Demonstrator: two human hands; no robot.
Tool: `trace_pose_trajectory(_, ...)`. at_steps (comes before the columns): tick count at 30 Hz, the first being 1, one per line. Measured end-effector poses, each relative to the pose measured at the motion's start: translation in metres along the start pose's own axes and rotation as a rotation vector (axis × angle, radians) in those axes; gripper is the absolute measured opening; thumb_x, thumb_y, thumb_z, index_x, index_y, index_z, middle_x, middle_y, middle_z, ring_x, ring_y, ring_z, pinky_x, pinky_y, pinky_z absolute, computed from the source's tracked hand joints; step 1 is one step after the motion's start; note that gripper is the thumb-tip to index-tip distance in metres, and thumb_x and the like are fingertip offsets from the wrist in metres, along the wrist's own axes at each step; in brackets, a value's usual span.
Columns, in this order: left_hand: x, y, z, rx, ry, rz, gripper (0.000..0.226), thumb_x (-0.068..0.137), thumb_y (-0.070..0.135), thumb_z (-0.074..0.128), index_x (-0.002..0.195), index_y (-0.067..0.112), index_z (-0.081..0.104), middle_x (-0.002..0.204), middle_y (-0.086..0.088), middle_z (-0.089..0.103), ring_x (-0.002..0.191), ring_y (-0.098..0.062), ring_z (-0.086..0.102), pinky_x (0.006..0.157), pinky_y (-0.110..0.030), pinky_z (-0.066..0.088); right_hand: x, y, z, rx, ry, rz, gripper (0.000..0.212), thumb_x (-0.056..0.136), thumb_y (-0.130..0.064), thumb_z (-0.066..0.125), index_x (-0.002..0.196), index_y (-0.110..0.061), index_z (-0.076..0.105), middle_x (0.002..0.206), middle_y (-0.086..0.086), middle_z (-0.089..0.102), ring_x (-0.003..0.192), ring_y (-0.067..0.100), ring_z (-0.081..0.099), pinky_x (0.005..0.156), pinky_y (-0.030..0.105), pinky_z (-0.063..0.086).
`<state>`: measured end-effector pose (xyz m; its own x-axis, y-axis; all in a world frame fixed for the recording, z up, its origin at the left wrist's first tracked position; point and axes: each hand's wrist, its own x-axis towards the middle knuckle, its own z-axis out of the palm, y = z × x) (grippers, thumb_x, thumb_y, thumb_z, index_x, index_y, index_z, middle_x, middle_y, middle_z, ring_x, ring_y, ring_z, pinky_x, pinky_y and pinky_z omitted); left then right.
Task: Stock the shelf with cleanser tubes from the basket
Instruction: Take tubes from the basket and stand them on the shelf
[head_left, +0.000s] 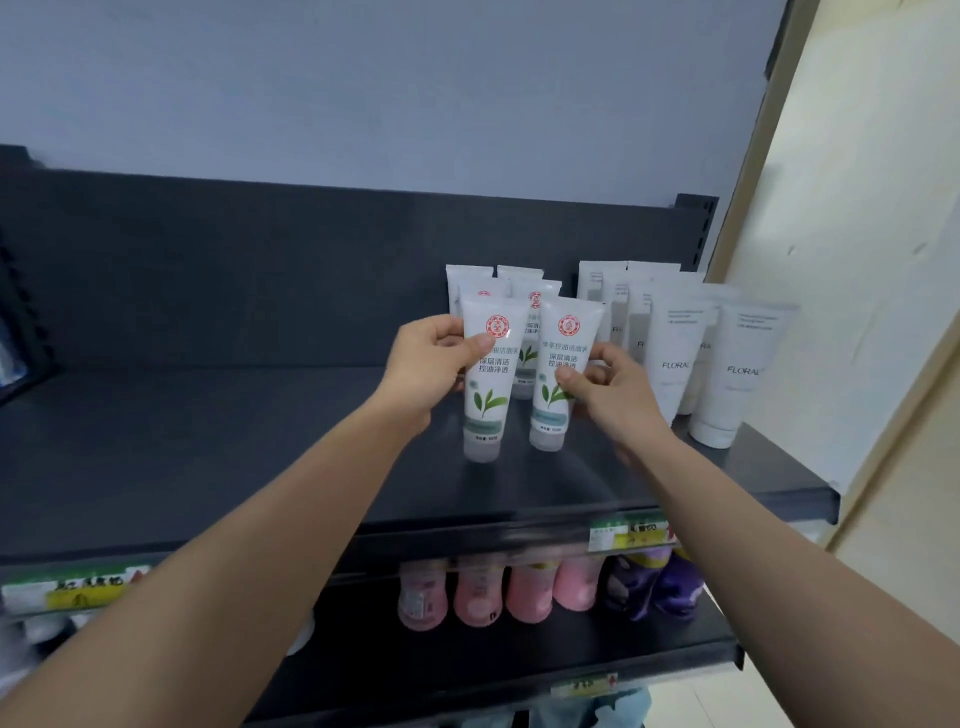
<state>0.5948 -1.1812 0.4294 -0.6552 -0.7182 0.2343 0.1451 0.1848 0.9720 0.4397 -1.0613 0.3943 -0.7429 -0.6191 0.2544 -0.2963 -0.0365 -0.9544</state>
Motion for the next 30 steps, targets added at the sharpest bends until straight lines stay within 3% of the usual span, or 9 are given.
trace_pose_trajectory(2,0.012,-0.007,0.005,-0.002,0.034,-0.005,0.004,0.088,0.011,0.067,0.086,0.014,0.068,0.081,-0.002,0.073,0.071,-0.013,0.068,0.072,-0.034,0.054,0.011,0.006,0.000,-0.017,-0.002,0.002,0.015,0.089,-0.011,0.067,0.093,-0.019,0.055,0.090,0.004,0.072,0.088,0.023,0.069,0.086,0.048,0.056)
trace_pose_trajectory(5,0.025,-0.015,0.012,-0.010,0.085,-0.011,0.006,0.088,0.010,0.067,0.087,0.016,0.068,0.083,0.000,0.073,0.071,-0.009,0.069,0.061,-0.021,0.054,0.026,0.011,-0.001,-0.021,-0.030,0.006,0.015,0.089,-0.010,0.066,0.093,-0.020,0.055,0.098,0.007,0.072,0.093,0.024,0.070,0.084,0.042,0.056)
trace_pose_trajectory(12,0.045,-0.024,0.024,-0.030,0.152,0.012,0.012,0.089,0.009,0.066,0.087,0.021,0.067,0.085,0.003,0.074,0.069,-0.005,0.070,0.056,-0.018,0.053,0.050,0.019,0.000,-0.047,-0.077,-0.023,0.015,0.090,-0.009,0.064,0.102,-0.012,0.055,0.102,0.007,0.072,0.093,0.020,0.069,0.084,0.038,0.056)
trace_pose_trajectory(17,0.053,-0.031,0.025,0.017,0.171,0.055,0.013,0.089,0.010,0.065,0.090,0.022,0.068,0.088,0.005,0.074,0.077,-0.007,0.070,0.063,-0.022,0.053,0.059,0.024,0.003,-0.015,-0.097,-0.056,0.019,0.091,-0.005,0.062,0.107,-0.007,0.053,0.102,0.008,0.070,0.093,0.020,0.068,0.085,0.040,0.057)
trace_pose_trajectory(22,0.056,-0.037,0.024,0.085,0.179,0.075,0.011,0.089,0.013,0.065,0.098,0.021,0.069,0.096,0.001,0.074,0.086,-0.013,0.070,0.071,-0.027,0.053,0.059,0.033,0.006,-0.053,-0.103,-0.088,0.020,0.090,-0.004,0.061,0.108,-0.012,0.053,0.100,0.007,0.069,0.088,0.017,0.066,0.084,0.035,0.054)
trace_pose_trajectory(27,0.049,-0.044,0.024,0.212,0.198,0.049,0.016,0.087,0.016,0.069,0.102,0.018,0.068,0.092,0.002,0.073,0.077,-0.008,0.067,0.070,-0.025,0.052,0.054,0.038,0.005,-0.080,-0.114,-0.084,0.029,0.091,-0.005,0.060,0.118,-0.013,0.052,0.106,0.002,0.066,0.093,0.013,0.064,0.085,0.030,0.053)
trace_pose_trajectory(30,0.040,-0.045,0.022,0.286,0.219,0.033,0.024,0.085,0.017,0.070,0.109,0.017,0.066,0.095,0.000,0.072,0.082,-0.010,0.066,0.070,-0.018,0.052,0.050,0.041,0.003,-0.171,-0.050,-0.075,0.034,0.087,-0.011,0.067,0.116,-0.011,0.049,0.092,-0.003,0.060,0.085,0.014,0.060,0.082,0.034,0.052)
